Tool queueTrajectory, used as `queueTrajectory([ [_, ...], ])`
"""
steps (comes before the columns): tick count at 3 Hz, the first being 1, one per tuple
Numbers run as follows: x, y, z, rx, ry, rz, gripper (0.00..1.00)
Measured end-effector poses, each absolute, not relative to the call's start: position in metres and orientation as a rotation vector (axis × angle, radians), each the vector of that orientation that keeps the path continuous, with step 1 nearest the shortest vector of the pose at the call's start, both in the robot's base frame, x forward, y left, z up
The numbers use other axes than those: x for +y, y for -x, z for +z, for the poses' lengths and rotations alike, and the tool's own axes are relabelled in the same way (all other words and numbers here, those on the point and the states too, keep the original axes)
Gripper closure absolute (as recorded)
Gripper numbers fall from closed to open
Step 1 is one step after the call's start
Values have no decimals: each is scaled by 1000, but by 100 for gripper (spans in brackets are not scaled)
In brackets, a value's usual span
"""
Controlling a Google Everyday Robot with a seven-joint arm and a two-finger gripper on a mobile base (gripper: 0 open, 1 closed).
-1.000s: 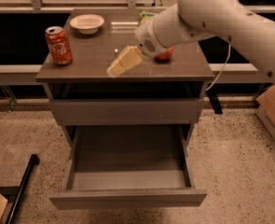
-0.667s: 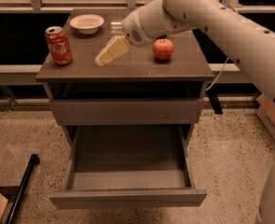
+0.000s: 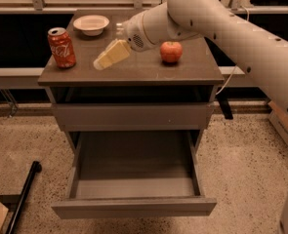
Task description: Place coke can into middle drawer
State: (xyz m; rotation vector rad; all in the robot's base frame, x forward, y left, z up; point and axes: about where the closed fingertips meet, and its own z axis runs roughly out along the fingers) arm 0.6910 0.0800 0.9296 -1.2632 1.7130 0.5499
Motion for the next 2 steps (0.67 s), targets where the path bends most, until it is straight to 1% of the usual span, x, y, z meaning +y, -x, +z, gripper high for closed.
queueTrajectory([
  [1,114,-703,926,1630,1199,613,0],
  [2,145,-727,917,1587,1140,638,0],
])
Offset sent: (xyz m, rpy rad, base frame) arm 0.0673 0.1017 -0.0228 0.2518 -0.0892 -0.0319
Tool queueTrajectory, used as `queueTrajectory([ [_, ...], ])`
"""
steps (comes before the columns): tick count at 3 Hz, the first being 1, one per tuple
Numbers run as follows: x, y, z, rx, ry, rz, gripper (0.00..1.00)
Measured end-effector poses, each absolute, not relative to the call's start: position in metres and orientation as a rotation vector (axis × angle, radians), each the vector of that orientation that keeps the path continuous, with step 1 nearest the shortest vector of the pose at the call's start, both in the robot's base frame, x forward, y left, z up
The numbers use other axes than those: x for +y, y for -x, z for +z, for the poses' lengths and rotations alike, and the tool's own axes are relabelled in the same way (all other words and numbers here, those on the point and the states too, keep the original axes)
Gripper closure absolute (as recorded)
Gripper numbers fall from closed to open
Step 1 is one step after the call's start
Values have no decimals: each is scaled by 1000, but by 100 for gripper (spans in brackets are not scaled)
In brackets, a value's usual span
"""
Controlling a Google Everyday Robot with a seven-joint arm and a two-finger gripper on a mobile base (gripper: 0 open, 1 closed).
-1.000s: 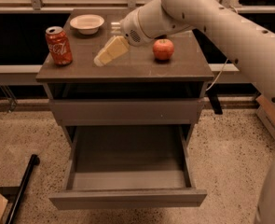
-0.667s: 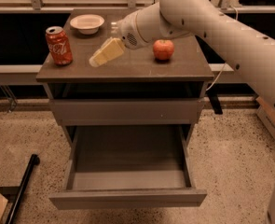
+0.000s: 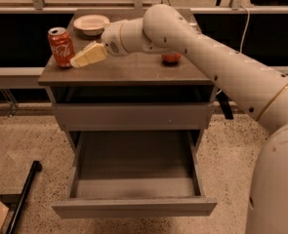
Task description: Place coke can into middle drawer
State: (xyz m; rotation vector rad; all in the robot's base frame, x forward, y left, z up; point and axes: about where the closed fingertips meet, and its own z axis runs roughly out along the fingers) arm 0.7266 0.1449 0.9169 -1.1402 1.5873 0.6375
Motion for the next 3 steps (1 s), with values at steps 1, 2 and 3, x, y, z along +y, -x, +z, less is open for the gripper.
queueTrajectory([
  [1,177,-749,910,1561,1111,650,0],
  [2,217,-766,898,1546,1122,695,0],
  [3,257,-777,888,1530,1150,755,0],
])
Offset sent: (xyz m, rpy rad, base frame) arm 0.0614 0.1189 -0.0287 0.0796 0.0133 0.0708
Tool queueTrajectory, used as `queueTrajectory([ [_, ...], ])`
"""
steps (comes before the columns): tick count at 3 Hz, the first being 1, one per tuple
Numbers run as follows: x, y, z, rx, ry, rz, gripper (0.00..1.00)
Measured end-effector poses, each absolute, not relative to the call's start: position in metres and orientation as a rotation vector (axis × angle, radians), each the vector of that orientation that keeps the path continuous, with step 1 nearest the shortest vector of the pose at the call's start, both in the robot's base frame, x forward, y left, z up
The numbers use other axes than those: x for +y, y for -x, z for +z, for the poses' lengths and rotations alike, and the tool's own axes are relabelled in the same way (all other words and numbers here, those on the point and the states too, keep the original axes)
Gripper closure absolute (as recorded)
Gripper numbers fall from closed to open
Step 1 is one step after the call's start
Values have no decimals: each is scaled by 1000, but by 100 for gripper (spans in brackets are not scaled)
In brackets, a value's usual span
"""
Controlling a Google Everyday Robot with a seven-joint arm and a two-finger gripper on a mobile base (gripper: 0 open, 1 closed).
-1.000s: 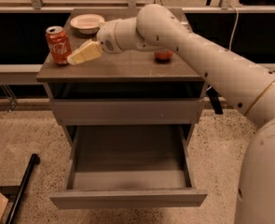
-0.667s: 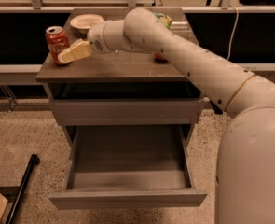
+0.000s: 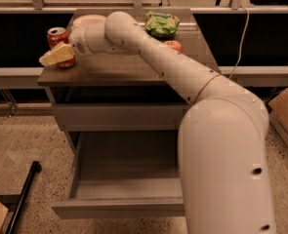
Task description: Place coke can into middle drawer
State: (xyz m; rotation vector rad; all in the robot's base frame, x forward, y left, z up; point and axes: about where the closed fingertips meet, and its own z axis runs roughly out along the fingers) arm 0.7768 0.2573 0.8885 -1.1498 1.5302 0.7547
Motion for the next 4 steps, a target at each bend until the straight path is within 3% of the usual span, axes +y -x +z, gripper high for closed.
queueTrajectory([
  [2,288,-788,883,1517,1167,815,42],
  [4,252,-763,893,1526,1131,782,89],
])
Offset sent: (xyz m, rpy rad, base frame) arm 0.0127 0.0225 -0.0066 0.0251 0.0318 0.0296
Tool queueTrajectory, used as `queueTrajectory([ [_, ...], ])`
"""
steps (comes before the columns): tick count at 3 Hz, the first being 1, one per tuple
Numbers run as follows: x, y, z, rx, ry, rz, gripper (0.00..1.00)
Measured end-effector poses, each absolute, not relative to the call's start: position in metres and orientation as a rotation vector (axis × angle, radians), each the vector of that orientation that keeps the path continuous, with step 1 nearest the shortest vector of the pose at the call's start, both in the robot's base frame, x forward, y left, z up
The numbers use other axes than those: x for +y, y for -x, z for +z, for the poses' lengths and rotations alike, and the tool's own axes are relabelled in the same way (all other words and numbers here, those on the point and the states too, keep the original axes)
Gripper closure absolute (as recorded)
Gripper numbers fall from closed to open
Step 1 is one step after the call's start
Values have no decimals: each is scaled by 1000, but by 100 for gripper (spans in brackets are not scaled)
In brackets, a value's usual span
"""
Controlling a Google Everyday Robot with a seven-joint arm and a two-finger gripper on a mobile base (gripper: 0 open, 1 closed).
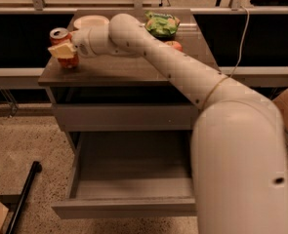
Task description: Place coke can into middle drawer
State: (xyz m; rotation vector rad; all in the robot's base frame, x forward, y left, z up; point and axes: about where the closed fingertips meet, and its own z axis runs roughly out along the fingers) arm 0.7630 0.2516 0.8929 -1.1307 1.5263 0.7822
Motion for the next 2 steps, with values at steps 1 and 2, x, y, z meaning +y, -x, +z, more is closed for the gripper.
queueTrajectory([
  [1,210,-728,908,1524,1107,735,100],
  [2,165,-674,917,1536,1127,708,100],
])
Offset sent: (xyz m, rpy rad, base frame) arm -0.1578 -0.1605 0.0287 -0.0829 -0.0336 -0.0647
